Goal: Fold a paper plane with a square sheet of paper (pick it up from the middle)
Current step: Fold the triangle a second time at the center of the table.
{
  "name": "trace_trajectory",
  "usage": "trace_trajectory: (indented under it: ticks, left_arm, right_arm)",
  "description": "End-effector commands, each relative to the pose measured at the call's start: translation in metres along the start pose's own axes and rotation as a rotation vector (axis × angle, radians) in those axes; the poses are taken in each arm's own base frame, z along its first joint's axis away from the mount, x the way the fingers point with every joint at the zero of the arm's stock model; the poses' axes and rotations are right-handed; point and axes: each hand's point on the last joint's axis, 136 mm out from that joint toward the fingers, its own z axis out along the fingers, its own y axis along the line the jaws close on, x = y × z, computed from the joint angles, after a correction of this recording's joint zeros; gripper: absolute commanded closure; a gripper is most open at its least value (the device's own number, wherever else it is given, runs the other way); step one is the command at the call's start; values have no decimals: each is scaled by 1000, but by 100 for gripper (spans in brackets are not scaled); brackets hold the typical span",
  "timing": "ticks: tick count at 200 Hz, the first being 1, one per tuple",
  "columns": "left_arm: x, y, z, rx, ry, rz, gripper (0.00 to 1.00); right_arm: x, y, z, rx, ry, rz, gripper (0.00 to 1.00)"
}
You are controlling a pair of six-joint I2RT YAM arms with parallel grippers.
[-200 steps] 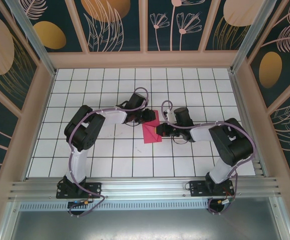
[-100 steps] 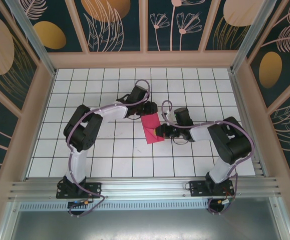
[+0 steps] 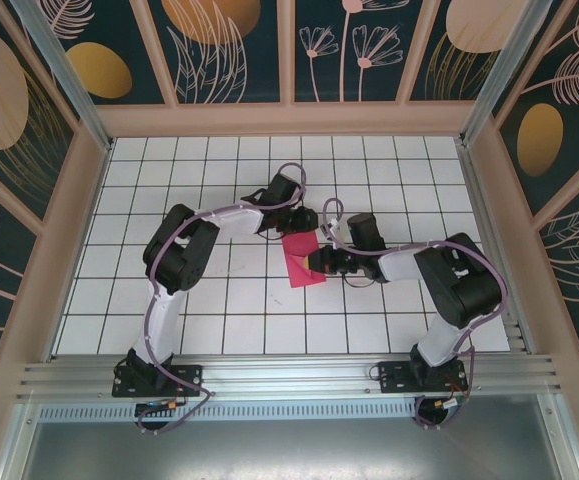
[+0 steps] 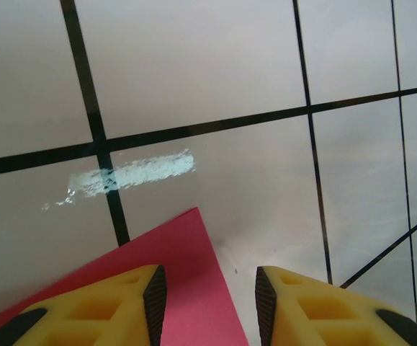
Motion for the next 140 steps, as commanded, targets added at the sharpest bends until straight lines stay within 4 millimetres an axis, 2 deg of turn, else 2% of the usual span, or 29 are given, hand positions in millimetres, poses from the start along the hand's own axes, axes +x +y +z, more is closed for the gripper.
trace_trajectory:
  ticks: [1, 34, 57, 68, 93, 110, 140]
  left_arm:
    - [5, -7, -7, 23, 26, 20, 58]
    - [-8, -40, -28, 132, -19, 44, 55]
    - [-2, -50, -23, 202, 19, 26, 59]
    - [4, -44, -18, 188, 36, 15, 64]
    - [19, -16, -7, 90, 66, -20, 71]
    - [27, -4, -4, 61, 73, -29, 72]
    - [36, 5, -1, 32, 92, -32, 73]
  right_arm:
    - [-6, 9, 4, -44, 5, -39, 100]
    - [-4, 16, 7, -55, 16, -91, 100]
    - [-5, 19, 8, -61, 6, -103, 100]
    - [-5, 20, 8, -67, 3, -99, 100]
    - [-6, 16, 9, -60, 1, -83, 100]
    - [-5, 16, 8, -65, 2, -77, 100]
    - [-8, 12, 6, -45, -3, -71, 100]
